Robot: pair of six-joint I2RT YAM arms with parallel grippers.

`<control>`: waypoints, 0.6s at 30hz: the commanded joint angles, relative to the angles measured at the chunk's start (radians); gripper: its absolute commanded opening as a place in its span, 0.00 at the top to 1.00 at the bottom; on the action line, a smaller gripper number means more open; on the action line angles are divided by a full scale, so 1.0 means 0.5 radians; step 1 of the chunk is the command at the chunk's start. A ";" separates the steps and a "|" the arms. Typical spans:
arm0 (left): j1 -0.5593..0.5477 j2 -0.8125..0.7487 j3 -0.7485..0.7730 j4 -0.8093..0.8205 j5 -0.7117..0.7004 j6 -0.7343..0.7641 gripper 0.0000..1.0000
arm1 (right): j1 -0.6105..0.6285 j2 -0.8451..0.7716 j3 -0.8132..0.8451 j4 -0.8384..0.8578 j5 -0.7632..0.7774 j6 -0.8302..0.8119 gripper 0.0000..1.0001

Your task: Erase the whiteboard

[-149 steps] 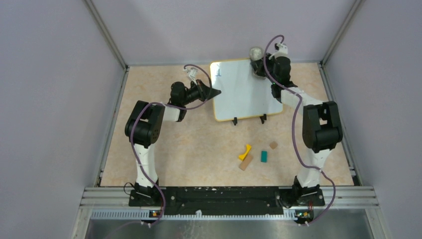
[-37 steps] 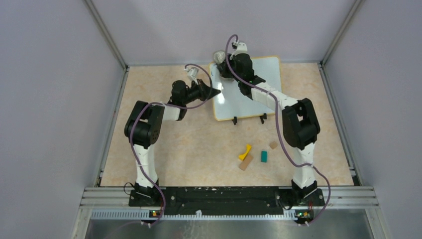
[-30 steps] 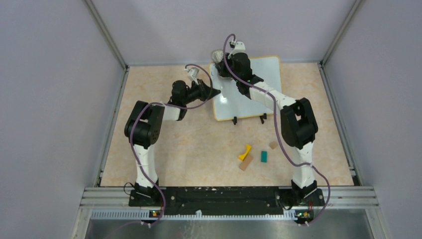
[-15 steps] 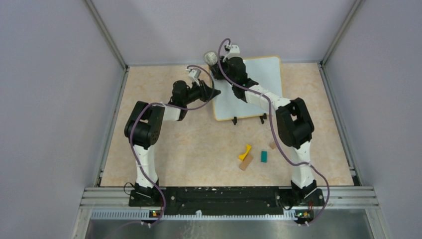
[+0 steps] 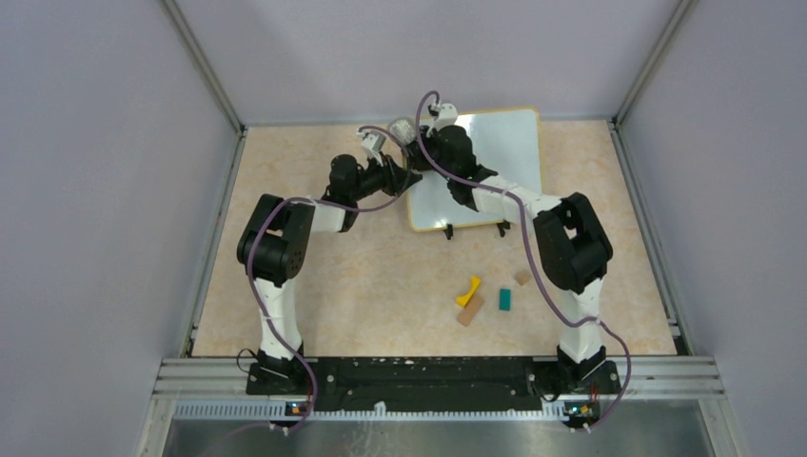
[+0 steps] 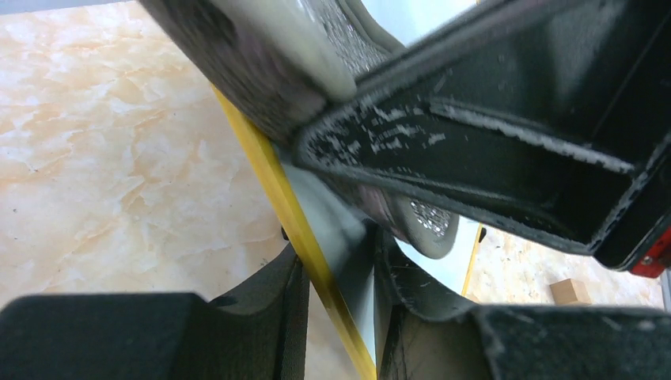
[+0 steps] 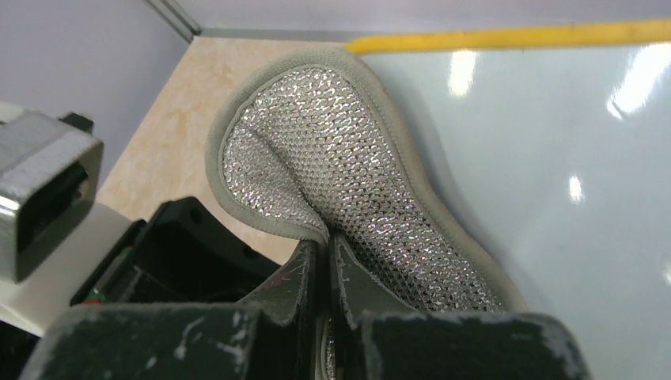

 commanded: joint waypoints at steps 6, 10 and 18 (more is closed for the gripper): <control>0.012 0.005 -0.046 -0.133 -0.340 0.492 1.00 | -0.310 -0.313 -0.475 -0.200 0.355 0.129 1.00; 0.012 0.004 -0.046 -0.136 -0.346 0.492 1.00 | -0.458 -0.424 -0.578 -0.164 0.394 0.131 1.00; 0.012 0.004 -0.047 -0.134 -0.356 0.498 1.00 | -0.524 -0.394 -0.463 -0.154 0.412 0.013 1.00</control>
